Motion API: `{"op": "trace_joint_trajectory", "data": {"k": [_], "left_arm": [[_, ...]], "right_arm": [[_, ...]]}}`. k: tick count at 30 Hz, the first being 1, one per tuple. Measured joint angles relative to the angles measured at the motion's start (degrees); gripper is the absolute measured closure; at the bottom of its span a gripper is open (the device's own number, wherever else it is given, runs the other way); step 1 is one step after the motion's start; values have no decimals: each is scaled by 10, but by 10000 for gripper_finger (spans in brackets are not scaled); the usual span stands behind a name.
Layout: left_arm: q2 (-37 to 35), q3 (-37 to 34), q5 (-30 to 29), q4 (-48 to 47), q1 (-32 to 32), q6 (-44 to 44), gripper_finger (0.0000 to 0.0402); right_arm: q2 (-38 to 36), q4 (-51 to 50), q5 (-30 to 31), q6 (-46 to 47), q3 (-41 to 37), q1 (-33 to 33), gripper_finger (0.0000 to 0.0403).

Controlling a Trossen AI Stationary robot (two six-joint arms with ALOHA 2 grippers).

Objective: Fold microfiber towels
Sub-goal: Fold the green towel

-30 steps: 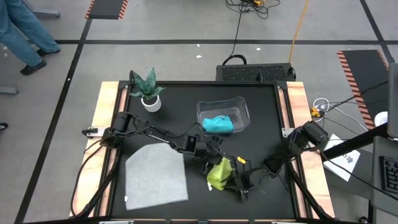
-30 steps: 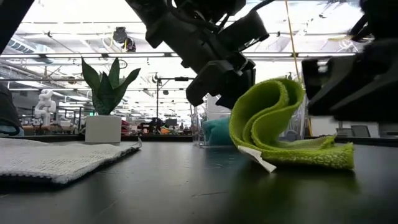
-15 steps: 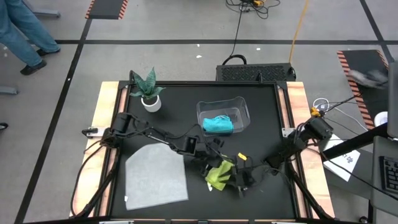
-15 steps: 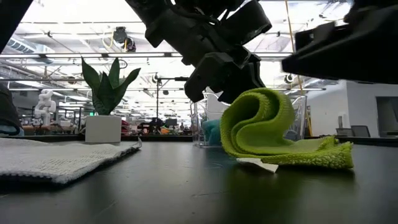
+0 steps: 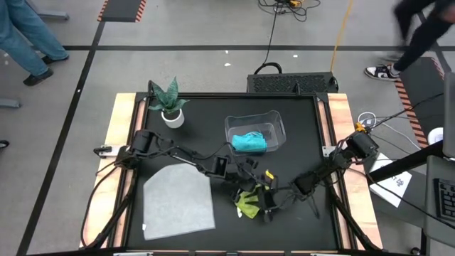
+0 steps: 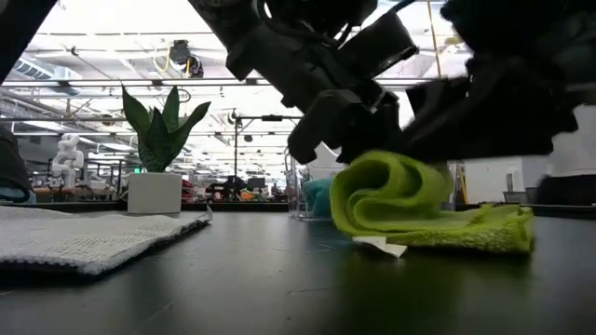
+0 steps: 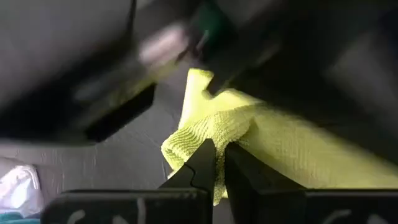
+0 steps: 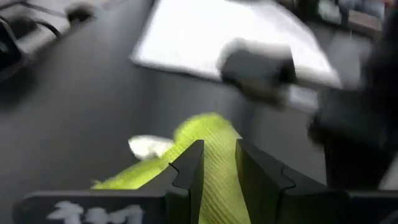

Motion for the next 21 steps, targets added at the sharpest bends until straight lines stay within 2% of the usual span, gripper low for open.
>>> {"op": "trace_joint_trajectory", "data": {"k": [7,12,21], "left_arm": [[-6,4,-64,-1,-3,14,371],[-11,4,-120,-7,-7,23,371],[-40,4,-115,-11,-6,17,371]], "right_arm": [[0,-89,0,118,0,9,316],[0,-101,4,151,0,37,316],[0,-108,51,263,-43,65,316]]}}
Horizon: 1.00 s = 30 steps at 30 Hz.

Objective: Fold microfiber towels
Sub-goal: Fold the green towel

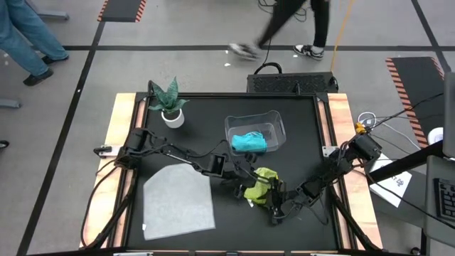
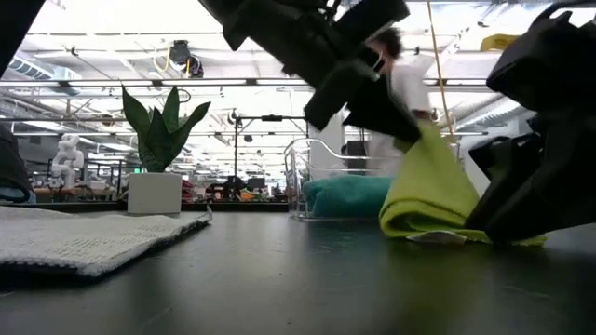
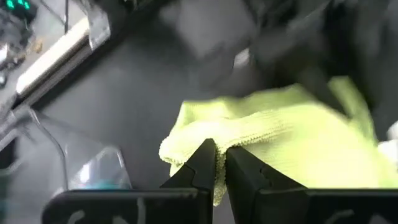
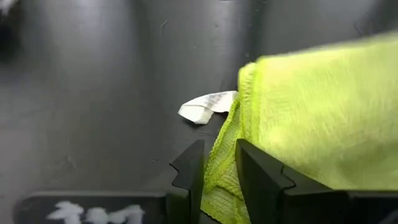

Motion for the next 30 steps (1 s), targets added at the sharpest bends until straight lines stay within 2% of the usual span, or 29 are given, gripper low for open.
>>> {"op": "trace_joint_trajectory", "data": {"k": [3,6,14,19,25,30], "left_arm": [[-2,1,28,6,3,-1,371],[-2,1,48,-12,8,-1,371],[-1,0,54,-13,16,-3,371],[24,-1,60,3,16,7,371],[57,0,57,41,16,10,371],[56,0,55,47,16,16,371]], "right_arm": [[0,25,3,5,-16,0,316],[1,65,1,-34,-21,6,316],[1,155,-3,-123,-21,20,316],[1,201,0,-180,-21,15,316],[1,161,42,-174,-21,-3,316],[1,131,44,-147,-21,-30,316]]}}
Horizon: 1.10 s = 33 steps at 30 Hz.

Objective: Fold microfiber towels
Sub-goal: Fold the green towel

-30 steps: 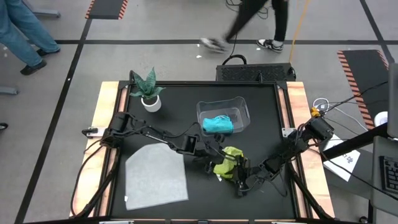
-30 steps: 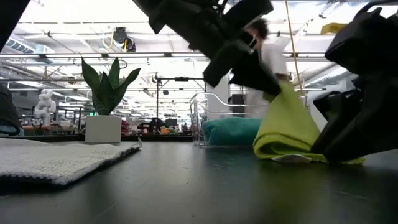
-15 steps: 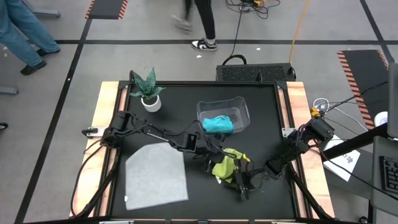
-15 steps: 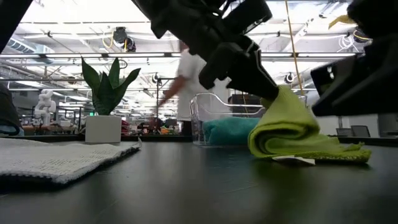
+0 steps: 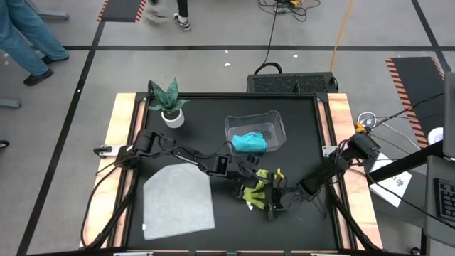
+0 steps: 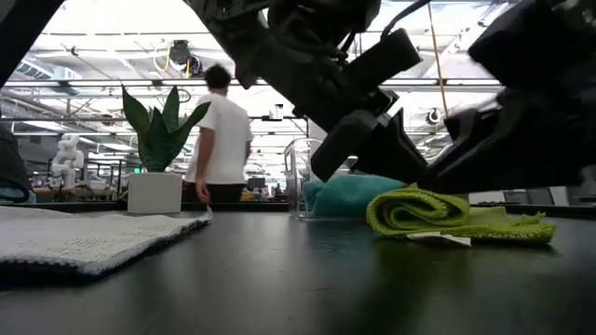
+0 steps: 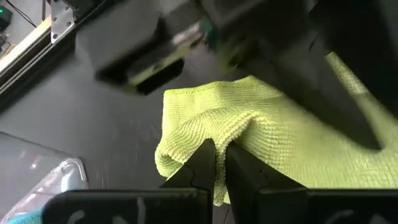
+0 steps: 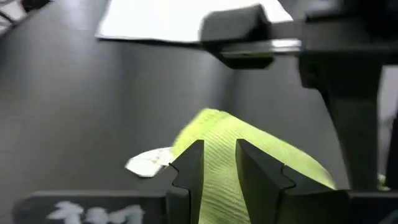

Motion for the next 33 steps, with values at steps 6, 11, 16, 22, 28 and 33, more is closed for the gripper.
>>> {"op": "trace_joint_trajectory", "data": {"k": [6,11,16,22,28,33], "left_arm": [[0,0,0,3,0,5,371],[0,0,-7,0,0,17,371],[0,0,-63,-1,-1,88,371],[0,0,-78,-27,-1,201,352],[0,0,-108,-11,-2,243,263],[-4,0,-246,2,-6,240,182]], "right_arm": [[-1,-115,-2,130,1,-29,316],[4,-125,-23,168,2,-36,316],[4,-126,-48,184,1,-36,330],[5,-128,-76,184,0,-36,367],[6,-92,-81,185,-21,-35,374],[7,-37,-100,196,-50,-34,374]]}}
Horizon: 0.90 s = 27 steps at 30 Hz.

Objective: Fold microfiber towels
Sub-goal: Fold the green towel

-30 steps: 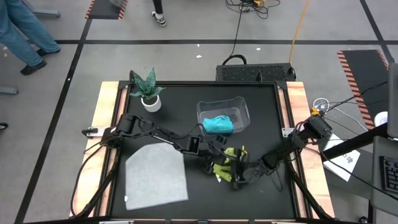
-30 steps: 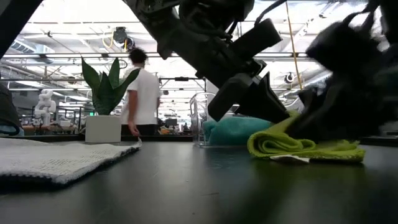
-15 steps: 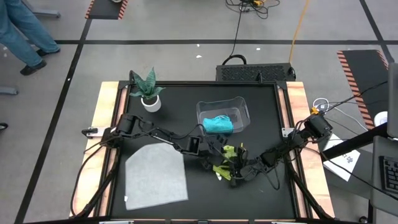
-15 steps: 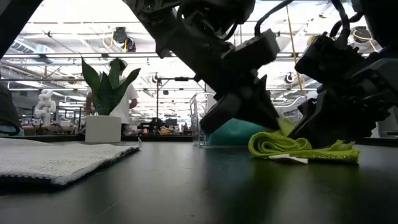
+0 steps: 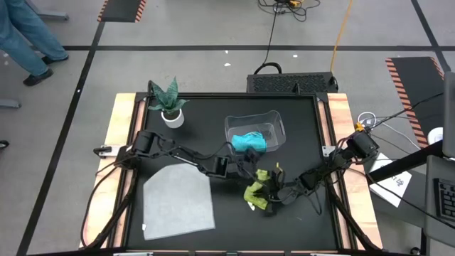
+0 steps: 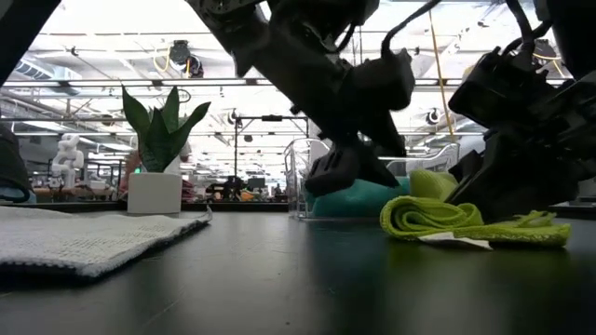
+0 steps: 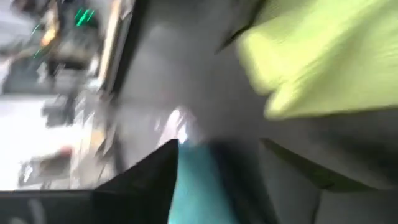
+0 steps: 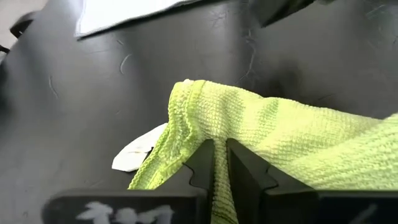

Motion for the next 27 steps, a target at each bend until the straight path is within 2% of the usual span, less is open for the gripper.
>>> {"op": "trace_joint_trajectory", "data": {"k": [2,4,7,10,17,19,27], "left_arm": [[-7,0,-31,-9,0,-25,156],[-21,0,-38,-62,0,-66,142],[-37,0,5,-127,1,-140,153],[-42,0,71,-136,0,-180,200],[-42,0,190,-158,-19,-243,379],[-42,0,229,-147,-22,-265,390],[-30,-2,269,-102,-37,-313,397]], "right_arm": [[0,11,-1,-1,-6,1,374],[0,19,0,-12,-8,6,374],[1,34,3,-32,-8,11,374],[1,55,14,-68,-8,19,374],[1,68,17,-80,-8,22,374],[1,68,18,-79,-8,22,374],[1,71,21,-77,-8,27,374]]}}
